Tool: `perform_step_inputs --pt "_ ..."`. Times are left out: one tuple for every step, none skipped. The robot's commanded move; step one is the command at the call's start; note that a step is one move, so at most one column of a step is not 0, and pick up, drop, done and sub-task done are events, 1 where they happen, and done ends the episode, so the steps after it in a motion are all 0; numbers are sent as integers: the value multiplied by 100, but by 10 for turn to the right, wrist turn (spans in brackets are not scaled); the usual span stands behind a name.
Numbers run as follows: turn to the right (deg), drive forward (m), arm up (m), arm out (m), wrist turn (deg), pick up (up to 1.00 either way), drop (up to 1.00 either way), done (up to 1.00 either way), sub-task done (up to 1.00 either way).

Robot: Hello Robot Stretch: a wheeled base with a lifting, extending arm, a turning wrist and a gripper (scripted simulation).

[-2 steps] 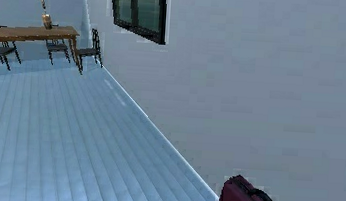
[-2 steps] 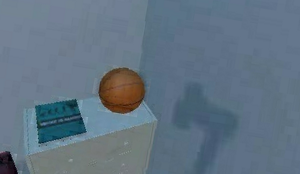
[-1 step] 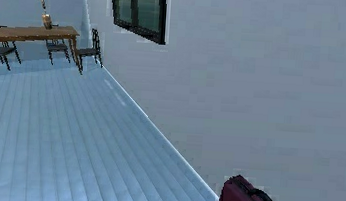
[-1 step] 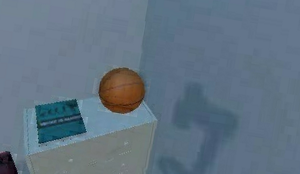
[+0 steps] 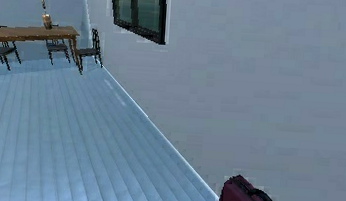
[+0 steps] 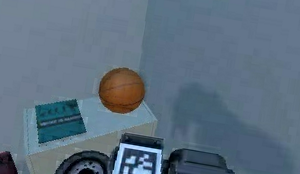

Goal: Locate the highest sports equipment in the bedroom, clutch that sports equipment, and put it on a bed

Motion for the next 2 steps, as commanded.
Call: perform_step_inputs --pt "0 0 0 48 0 0 0 0 0" --pt "0 0 0 0 450 0 0 0 0"
